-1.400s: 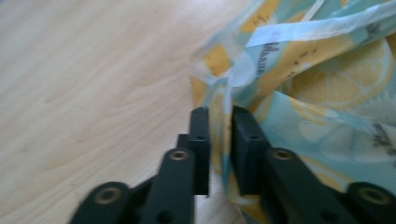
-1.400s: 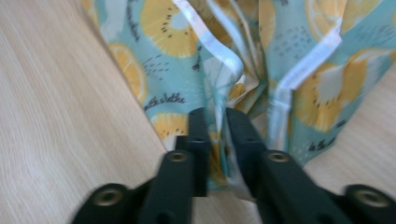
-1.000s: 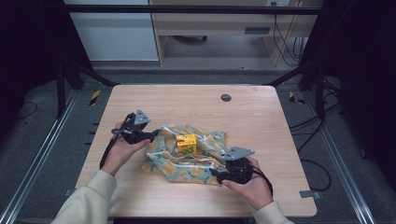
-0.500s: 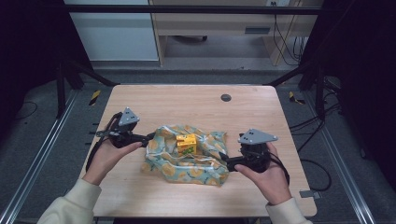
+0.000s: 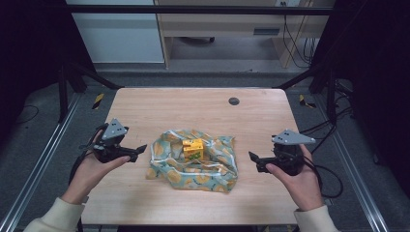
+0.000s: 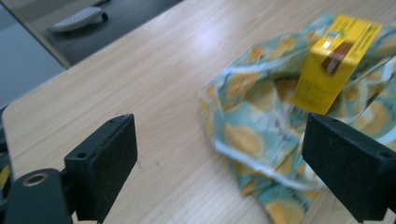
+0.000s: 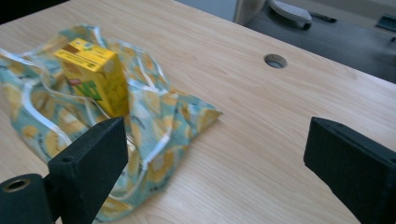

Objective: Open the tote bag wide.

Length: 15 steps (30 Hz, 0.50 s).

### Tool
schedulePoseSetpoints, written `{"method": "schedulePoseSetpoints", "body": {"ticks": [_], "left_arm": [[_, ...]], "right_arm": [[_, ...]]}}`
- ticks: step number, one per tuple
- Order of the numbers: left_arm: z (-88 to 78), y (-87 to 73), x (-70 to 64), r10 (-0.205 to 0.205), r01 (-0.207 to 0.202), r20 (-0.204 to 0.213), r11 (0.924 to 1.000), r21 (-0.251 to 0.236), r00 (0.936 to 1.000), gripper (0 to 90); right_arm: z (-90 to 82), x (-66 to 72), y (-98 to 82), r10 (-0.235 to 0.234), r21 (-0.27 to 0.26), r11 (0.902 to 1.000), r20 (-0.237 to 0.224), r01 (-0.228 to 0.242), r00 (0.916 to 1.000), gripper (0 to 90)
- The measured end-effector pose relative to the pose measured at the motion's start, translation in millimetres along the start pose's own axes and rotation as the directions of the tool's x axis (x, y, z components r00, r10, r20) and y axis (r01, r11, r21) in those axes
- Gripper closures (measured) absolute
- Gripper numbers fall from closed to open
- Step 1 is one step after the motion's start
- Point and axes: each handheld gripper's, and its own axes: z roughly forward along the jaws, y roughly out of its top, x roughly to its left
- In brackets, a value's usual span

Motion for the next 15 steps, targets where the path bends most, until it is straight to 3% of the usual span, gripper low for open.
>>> {"method": "schedulePoseSetpoints", "body": {"ticks": [4, 15], "left_arm": [[-1.2, -12.4, 5.4, 0.001, -0.001, -0.014, 0.9995, 0.032, 0.9999, 9.5], [8.3, -49.6, 27.7, -0.061, 0.066, -0.052, 0.9919, 0.109, 0.9968, 7.4]], "right_arm": [[-5.1, -11.2, -12.6, 0.026, 0.021, 0.9994, 0.034, -0.027, 0.9991, 7.0], [-2.9, -34.9, -50.1, 0.08, 0.091, 0.9919, 0.1, -0.089, 0.9918, 6.9]]}}
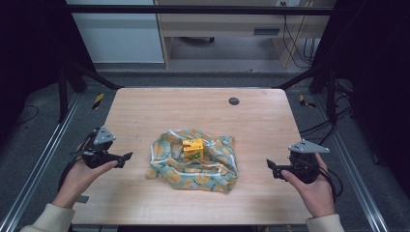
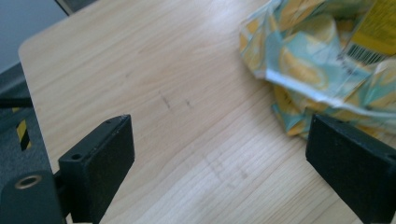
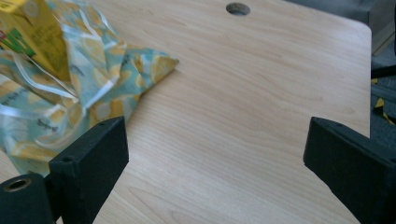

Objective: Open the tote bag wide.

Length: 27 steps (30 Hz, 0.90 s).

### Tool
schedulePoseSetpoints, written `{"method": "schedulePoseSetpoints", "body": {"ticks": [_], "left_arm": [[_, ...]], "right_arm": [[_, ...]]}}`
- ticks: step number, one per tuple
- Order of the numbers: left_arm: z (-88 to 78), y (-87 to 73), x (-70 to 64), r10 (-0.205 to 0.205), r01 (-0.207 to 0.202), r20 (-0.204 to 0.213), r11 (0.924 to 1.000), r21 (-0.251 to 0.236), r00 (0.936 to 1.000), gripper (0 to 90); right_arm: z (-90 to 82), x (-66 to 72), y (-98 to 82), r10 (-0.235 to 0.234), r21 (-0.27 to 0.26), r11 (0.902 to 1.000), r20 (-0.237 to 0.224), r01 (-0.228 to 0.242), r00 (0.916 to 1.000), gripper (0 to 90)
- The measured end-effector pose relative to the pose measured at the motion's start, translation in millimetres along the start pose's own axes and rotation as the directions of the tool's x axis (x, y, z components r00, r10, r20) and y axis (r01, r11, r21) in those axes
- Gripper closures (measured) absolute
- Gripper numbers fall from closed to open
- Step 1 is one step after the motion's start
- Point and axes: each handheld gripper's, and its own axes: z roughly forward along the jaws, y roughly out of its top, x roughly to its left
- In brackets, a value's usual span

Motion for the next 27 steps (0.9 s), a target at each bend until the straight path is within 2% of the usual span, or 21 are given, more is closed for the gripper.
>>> {"method": "schedulePoseSetpoints", "body": {"ticks": [6, 11, 13, 17, 21, 24, 27], "left_arm": [[9.3, -17.3, 11.5, -0.03, 0.031, -0.02, 0.9988, 0.039, 0.9993, 7.0], [19.4, -25.4, 15.0, -0.051, 0.053, -0.032, 0.9964, 0.066, 0.9982, 6.6], [24.9, -28.4, 14.1, -0.07, 0.072, -0.037, 0.9952, 0.066, 0.9969, 6.6], [38.1, -35.2, 7.0, -0.075, 0.078, -0.036, 0.9934, 0.084, 0.9965, 6.5], [45.6, -41.8, -0.6, -0.052, 0.055, -0.031, 0.9925, 0.109, 0.9982, 6.5], [48.1, -47.3, -7.1, -0.027, 0.033, -0.047, 0.9914, 0.127, 0.9985, 6.6], [46.2, -47.6, -10.7, -0.01, 0.017, -0.051, 0.9919, 0.126, 0.9987, 6.6]], "right_arm": [[12.0, -6.5, -14.7, 0.038, 0.044, 0.9983, 0.002, -0.038, 0.9993, 6.6], [29.2, -9.9, -25.2, 0.07, 0.082, 0.9942, 0.001, -0.07, 0.9975, 5.8], [36.4, -9.1, -27.6, 0.087, 0.101, 0.9912, -0.004, -0.086, 0.9962, 5.6], [53.0, -4.9, -28.7, 0.099, 0.125, 0.9874, -0.005, -0.097, 0.9951, 5.8], [72.7, 1.3, -27.1, 0.119, 0.135, 0.984, -0.007, -0.117, 0.9929, 7.5], [86.1, 6.2, -29.6, 0.143, 0.149, 0.9783, 0.019, -0.144, 0.9896, 10.5], [89.4, 11.9, -34.9, 0.106, 0.179, 0.9773, 0.046, -0.113, 0.9933, 10.7]]}}
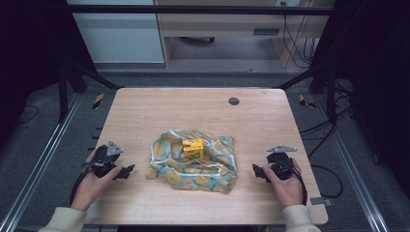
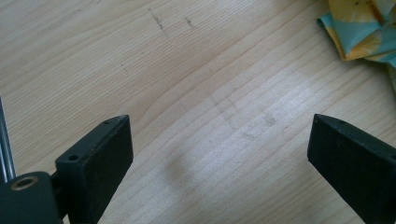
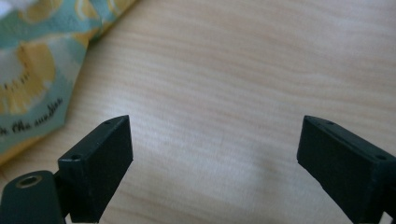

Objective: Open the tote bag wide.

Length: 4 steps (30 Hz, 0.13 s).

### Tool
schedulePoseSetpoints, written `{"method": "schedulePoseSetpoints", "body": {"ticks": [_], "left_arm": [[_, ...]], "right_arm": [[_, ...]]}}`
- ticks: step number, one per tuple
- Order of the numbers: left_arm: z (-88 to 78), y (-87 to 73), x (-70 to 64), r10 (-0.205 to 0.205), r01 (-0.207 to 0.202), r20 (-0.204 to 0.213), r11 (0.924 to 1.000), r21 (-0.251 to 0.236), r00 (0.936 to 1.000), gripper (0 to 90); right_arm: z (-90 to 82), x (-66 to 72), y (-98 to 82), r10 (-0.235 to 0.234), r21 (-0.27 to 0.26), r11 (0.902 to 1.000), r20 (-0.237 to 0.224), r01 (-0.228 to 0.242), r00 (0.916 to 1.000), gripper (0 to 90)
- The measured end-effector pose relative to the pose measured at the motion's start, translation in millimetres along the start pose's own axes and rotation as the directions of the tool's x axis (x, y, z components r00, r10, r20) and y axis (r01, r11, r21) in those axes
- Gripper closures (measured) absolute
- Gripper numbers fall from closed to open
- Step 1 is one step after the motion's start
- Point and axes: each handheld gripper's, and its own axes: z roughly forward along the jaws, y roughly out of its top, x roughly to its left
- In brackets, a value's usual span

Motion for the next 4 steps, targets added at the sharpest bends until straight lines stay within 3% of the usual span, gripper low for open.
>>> {"method": "schedulePoseSetpoints", "body": {"ticks": [4], "left_arm": [[-0.5, 0.2, -9.0, 0.017, -0.017, 0.011, 0.9998, -0.009, 0.9998, 6.6]], "right_arm": [[-0.9, 3.9, -12.4, 0.0, 0.022, 0.9997, 0.007, 0.0, 1.0, 10.8]]}}
